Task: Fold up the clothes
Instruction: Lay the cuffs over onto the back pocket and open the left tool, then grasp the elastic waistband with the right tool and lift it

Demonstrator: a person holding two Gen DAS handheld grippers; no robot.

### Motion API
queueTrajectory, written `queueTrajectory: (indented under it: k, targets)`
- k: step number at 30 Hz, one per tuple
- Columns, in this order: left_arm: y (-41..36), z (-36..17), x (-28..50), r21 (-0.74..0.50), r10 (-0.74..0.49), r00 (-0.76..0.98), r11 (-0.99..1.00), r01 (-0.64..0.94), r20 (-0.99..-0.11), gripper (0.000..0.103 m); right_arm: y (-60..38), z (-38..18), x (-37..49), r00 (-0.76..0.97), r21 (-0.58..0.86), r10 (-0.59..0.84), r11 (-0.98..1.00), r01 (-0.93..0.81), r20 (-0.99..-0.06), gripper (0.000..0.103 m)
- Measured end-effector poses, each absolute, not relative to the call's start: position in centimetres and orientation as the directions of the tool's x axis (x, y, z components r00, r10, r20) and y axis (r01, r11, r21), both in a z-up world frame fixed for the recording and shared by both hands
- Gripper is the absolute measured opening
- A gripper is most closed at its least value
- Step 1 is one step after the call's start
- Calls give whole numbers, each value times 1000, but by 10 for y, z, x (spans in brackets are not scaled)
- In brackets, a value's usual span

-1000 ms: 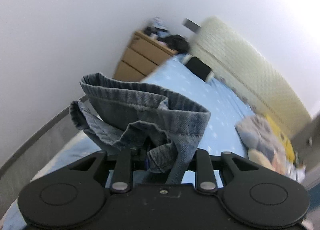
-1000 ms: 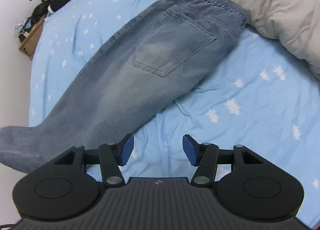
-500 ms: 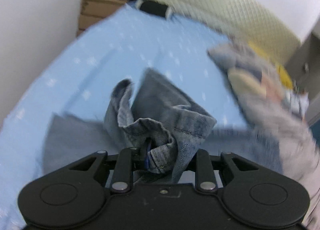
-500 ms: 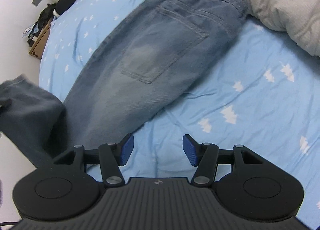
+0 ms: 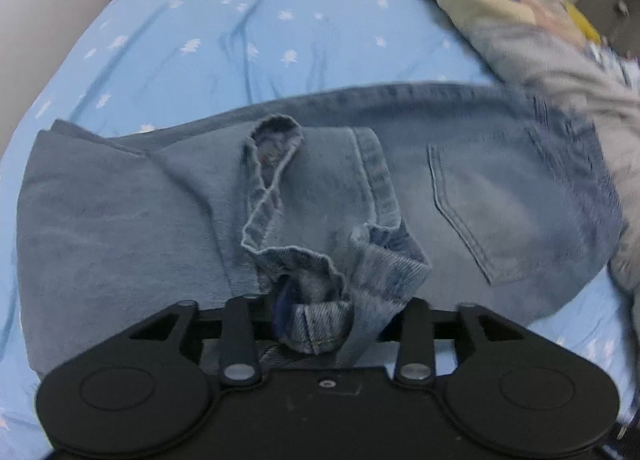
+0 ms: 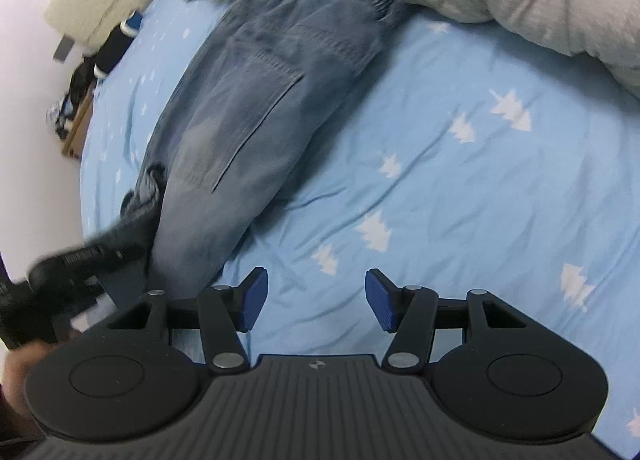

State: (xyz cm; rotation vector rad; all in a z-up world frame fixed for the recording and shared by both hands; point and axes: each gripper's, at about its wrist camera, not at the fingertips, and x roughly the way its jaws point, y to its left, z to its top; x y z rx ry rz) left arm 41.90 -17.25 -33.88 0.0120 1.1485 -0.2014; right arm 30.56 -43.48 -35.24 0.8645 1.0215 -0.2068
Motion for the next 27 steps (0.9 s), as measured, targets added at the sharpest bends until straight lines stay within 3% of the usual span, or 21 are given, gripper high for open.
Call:
queueTrajectory:
  k: [3, 9, 11, 24, 27]
  targets:
    - [-179, -336, 420, -88, -158, 367, 976, 200, -917, 63, -448, -356, 316, 568, 551, 215, 646, 528, -795, 58]
    - [-185, -327, 412, -106, -181, 345, 969, 224, -921, 72, -477, -353, 357, 659, 591, 151, 619, 518, -736, 71]
    - [-185, -324, 405, -114, -191, 350, 967, 229, -917, 75, -484, -352, 371, 678, 595, 129, 616, 516, -723, 81]
    - [-154, -316, 372, -158, -192, 322, 979, 130, -927, 76, -531, -391, 408, 735, 685, 67, 425, 591, -675, 86]
    - [-142, -313, 367, -152, -176, 322, 983, 98, -930, 76, -533, -397, 420, 740, 691, 69, 424, 585, -669, 92]
